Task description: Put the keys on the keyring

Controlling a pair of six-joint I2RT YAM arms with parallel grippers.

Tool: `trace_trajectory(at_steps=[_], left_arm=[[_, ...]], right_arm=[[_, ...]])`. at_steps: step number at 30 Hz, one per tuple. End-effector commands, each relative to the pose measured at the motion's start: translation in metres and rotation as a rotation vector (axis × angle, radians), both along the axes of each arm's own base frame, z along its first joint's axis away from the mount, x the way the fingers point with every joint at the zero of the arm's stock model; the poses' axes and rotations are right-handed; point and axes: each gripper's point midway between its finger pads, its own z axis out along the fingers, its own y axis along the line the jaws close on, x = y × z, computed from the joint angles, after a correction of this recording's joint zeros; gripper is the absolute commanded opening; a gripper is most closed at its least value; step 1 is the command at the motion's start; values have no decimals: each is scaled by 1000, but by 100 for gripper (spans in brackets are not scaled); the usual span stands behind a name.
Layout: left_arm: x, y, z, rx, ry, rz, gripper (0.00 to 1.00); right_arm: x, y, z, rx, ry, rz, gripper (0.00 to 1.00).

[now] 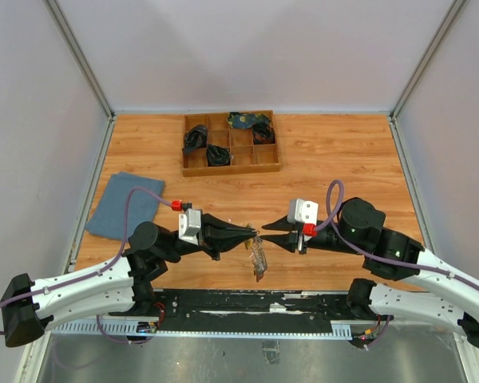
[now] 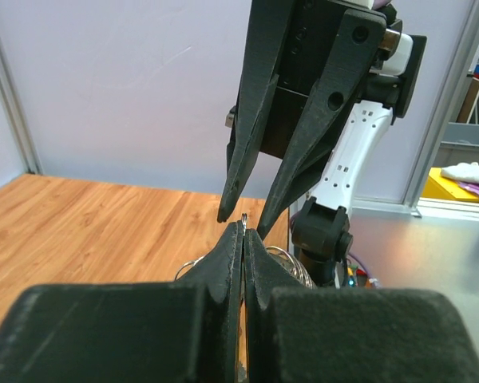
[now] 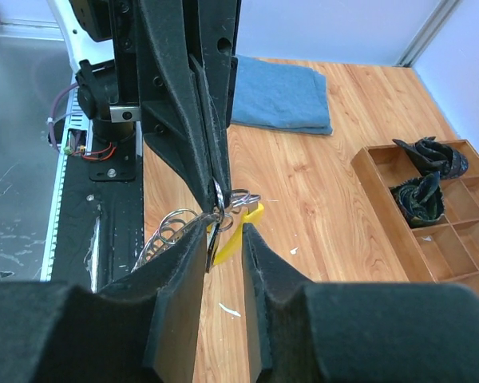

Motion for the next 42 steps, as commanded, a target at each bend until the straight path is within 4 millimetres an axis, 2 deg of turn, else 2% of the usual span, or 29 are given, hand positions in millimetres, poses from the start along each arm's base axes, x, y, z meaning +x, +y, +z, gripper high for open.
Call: trace_trajectory(at_steps=[1,11,19,24,26,30,33,42], left_arm=[[-6,4,26,-78,-53,-20,1],[-9,2,26,-77,-56,-37,1],[-9,1,26,-75,-58,-41,0],[-11,2,28,-81,-60,-49,1],[-12,3,29,-84,-61,-53,5],[-15,3,27,-72,-60,-63,25],[-15,2,25,-54,-62,-67,33],[0,-5,14,15,-37,-9,37]], right_arm=[[-8,5,10,35,-31,55,24],[-9,9,6,11,-15,74,19],[-10,11,4,-24,6,81,1],[-7,7,6,-75,20,59,0],[-5,4,5,-113,18,50,0],[-4,-6,-3,-234,18,43,0],[-3,-15,-4,-324,18,44,0],[-1,-33,-14,-580,82,36,0]])
